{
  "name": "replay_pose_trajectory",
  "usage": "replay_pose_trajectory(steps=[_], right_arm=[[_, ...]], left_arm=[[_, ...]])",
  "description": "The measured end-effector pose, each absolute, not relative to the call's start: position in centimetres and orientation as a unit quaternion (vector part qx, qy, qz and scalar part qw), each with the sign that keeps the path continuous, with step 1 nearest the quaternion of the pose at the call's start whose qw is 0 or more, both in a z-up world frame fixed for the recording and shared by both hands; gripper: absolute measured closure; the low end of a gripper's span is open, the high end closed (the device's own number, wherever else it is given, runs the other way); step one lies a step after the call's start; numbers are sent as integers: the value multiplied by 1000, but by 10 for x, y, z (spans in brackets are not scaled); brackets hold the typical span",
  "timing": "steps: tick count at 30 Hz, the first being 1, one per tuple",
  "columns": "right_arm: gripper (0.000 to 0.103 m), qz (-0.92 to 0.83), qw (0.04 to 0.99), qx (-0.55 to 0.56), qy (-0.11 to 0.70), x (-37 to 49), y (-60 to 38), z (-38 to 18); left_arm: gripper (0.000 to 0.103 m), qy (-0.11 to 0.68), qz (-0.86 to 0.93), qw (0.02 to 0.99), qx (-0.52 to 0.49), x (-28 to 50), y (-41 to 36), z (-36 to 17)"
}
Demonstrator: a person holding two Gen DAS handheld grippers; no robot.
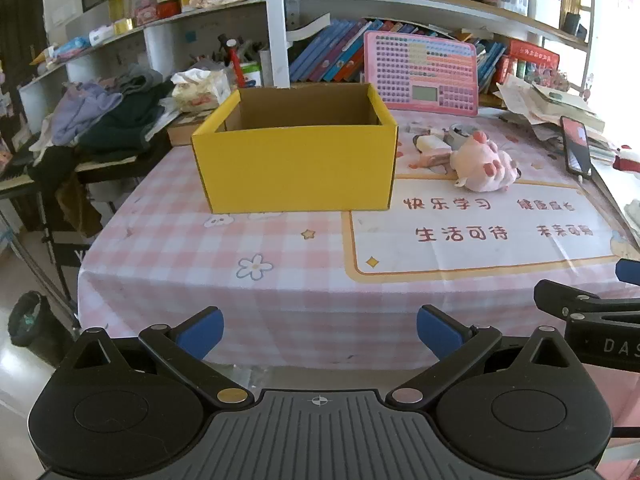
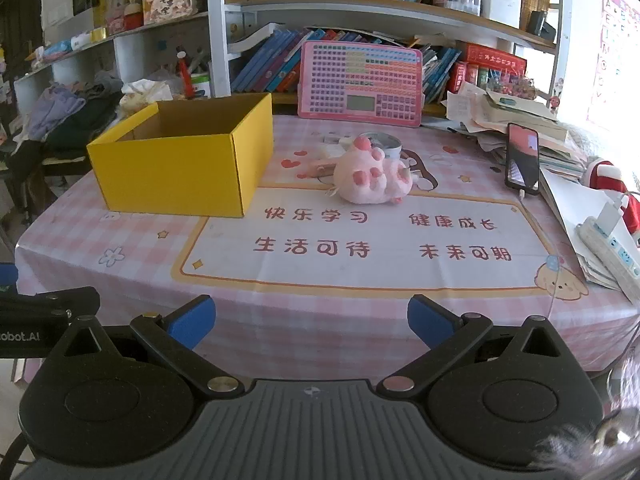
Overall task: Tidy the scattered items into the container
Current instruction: 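Move both tools toward the pink plush pig and white spray bottle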
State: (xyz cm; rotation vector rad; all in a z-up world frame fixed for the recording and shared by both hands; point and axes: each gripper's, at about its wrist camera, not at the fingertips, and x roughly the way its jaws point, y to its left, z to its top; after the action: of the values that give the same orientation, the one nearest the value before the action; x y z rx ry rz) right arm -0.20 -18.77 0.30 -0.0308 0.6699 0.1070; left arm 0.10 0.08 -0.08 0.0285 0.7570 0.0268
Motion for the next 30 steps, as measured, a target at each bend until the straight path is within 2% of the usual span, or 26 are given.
replay_pose_trajectory(steps=[19,30], right_arm=[[0,56,942,-17,331,6,-190,1],[0,63,947,-30,313,3,-181,8]], left_arm=[[0,374,-21,927,-16,7,7,2],[0,384,-3,923,21,7,5,0]])
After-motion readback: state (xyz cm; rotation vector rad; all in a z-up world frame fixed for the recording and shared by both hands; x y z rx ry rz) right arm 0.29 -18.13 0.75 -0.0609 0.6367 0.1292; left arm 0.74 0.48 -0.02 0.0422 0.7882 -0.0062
